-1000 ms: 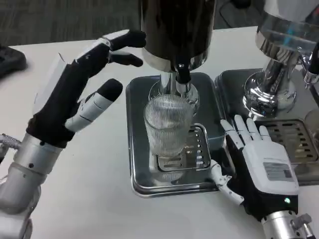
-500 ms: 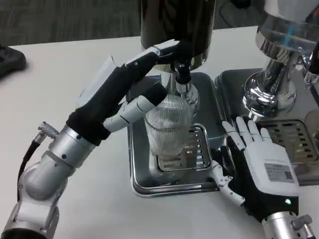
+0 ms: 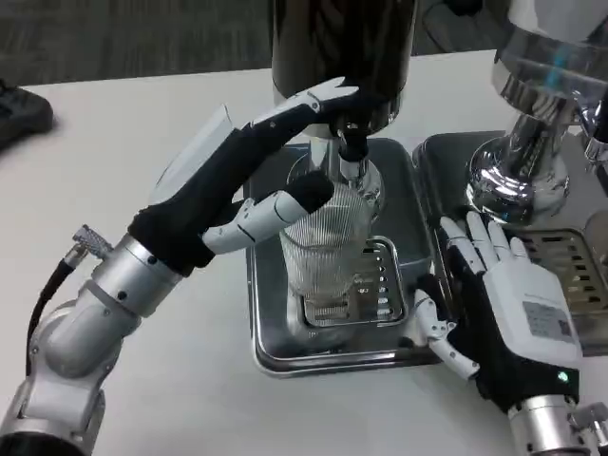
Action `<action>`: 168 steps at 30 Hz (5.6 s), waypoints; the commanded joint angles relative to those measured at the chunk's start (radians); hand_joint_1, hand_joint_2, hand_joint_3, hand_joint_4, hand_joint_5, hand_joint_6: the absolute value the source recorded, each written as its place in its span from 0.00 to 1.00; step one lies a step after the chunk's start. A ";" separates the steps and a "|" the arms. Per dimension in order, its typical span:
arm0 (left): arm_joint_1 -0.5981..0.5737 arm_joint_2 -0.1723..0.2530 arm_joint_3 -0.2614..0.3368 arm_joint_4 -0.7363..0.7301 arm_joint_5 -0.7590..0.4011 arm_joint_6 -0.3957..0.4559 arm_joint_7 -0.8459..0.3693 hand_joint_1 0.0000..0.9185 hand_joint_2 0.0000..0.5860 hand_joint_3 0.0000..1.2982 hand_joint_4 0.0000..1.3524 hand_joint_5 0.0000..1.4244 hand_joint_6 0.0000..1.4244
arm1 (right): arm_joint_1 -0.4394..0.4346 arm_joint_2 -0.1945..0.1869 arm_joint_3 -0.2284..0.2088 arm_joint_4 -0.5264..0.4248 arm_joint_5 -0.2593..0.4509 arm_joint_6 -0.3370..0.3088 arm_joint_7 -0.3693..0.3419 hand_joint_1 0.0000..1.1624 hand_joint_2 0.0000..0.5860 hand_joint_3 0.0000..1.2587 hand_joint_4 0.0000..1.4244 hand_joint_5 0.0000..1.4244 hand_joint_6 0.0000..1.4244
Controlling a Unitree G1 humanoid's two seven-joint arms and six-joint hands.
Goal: Grasp the cup under the faucet to collect the drink, then remove the cup.
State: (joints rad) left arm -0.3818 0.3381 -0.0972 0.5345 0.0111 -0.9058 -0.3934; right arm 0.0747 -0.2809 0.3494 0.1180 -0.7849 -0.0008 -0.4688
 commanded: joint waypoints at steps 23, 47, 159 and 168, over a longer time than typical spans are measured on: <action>-0.038 0.108 -0.096 -0.047 0.244 -0.080 0.052 0.00 0.26 0.25 0.14 0.21 0.16 | -0.022 0.081 -0.149 0.031 0.400 -0.210 0.206 0.26 0.65 0.04 0.00 0.00 0.02; -0.042 0.168 -0.174 -0.129 0.435 -0.077 0.160 0.00 0.26 0.26 0.15 0.21 0.16 | -0.050 0.101 -0.179 0.082 0.428 -0.231 0.240 0.30 0.56 0.01 0.00 0.00 0.03; 0.479 0.164 0.246 -0.085 0.350 0.190 0.507 0.00 0.31 0.05 0.00 0.02 0.00 | -0.281 0.177 -0.129 0.228 0.384 -0.147 0.353 0.47 0.34 0.00 0.00 0.00 0.00; 0.486 0.168 0.227 -0.038 0.356 0.203 0.534 0.00 0.32 0.05 0.00 0.02 0.00 | -0.288 0.168 -0.112 0.240 0.378 -0.154 0.381 0.47 0.34 0.00 0.00 0.00 0.00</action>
State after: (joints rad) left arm 0.0958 0.5054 0.1382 0.4819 0.3627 -0.7138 0.1297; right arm -0.2113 -0.1043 0.2291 0.3547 -0.4050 -0.1532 -0.0982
